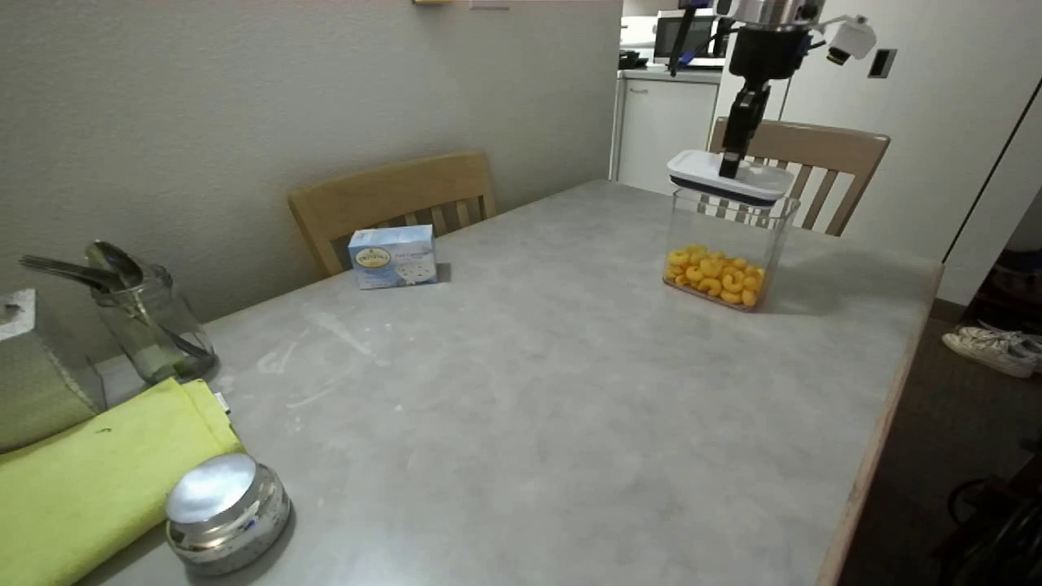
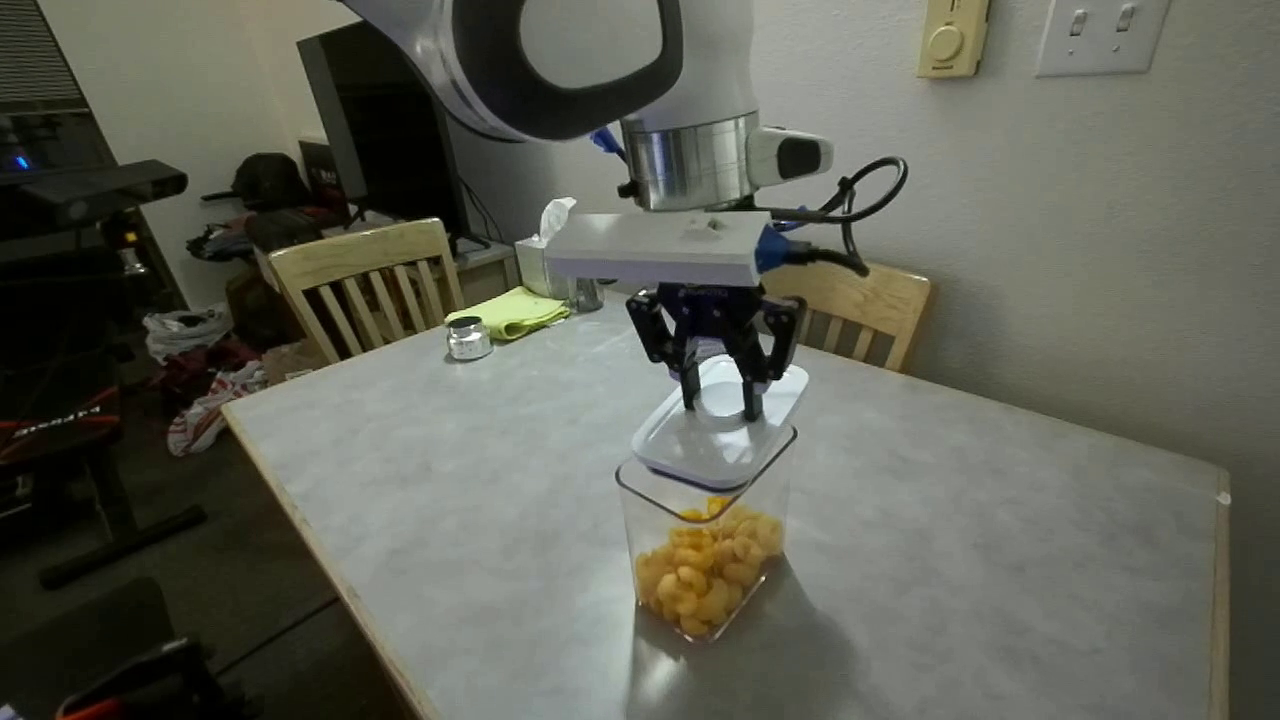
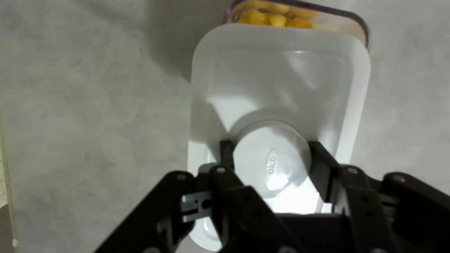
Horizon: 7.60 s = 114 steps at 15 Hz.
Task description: Pick up the white lid from the table and put it on the container.
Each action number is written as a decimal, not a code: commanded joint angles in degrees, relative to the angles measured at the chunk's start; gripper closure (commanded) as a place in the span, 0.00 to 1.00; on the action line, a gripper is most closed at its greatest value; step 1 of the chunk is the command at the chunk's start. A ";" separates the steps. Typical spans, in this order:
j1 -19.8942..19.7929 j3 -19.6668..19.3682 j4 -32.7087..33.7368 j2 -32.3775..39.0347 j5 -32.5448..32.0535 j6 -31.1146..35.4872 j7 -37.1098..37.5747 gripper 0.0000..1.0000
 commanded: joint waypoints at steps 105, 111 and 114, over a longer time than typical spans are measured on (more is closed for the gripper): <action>2.58 0.81 -3.69 -0.79 1.00 -2.74 20.75 1.00; 1.05 0.77 -3.38 5.50 3.65 1.31 19.27 1.00; 1.16 1.03 -2.87 3.17 4.60 0.40 18.72 1.00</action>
